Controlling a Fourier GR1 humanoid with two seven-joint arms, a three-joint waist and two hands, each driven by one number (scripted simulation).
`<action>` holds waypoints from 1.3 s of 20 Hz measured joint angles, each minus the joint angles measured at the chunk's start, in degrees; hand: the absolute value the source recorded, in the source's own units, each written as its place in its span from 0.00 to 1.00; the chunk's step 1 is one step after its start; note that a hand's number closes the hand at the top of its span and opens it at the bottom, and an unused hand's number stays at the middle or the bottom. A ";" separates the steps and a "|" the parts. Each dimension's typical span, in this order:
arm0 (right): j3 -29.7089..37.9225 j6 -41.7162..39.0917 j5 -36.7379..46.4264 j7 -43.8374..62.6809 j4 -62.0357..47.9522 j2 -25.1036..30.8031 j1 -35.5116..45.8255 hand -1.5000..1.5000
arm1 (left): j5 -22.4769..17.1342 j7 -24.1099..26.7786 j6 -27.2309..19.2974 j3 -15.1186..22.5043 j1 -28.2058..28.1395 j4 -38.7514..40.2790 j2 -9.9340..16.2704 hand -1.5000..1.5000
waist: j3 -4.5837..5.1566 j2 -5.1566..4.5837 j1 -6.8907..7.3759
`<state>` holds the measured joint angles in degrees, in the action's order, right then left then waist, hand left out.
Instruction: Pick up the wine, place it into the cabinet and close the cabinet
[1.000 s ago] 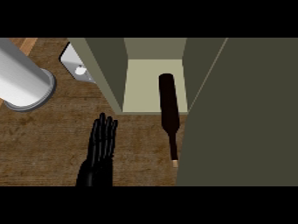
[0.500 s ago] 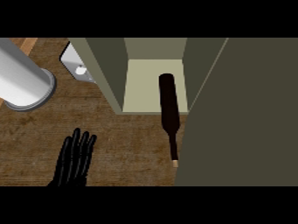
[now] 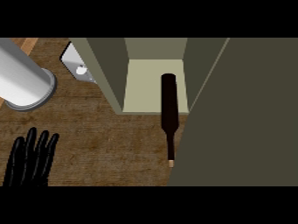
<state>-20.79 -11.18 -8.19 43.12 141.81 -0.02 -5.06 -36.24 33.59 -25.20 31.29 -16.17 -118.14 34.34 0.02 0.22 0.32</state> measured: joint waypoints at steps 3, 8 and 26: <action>-4.92 -1.69 0.09 -0.68 -0.17 0.35 -1.70 1.00 | -3.12 -0.74 2.16 -4.74 -0.41 -0.55 1.62 0.00 | 0.00 0.02 -0.16; -12.91 -1.99 1.17 0.03 -0.15 0.01 -0.83 1.00 | -7.06 -0.62 6.95 -11.32 -2.74 0.10 3.66 0.00 | 0.03 0.07 -0.12; -27.58 21.44 13.53 -1.19 -3.35 3.69 10.21 1.00 | -14.86 -4.45 18.48 -25.56 -7.05 2.06 8.91 0.00 | 0.19 0.33 0.18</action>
<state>-48.37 10.26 5.34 41.93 138.46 3.67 5.15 -51.10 29.14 -6.72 5.74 -23.22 -116.08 43.25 0.21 0.54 0.50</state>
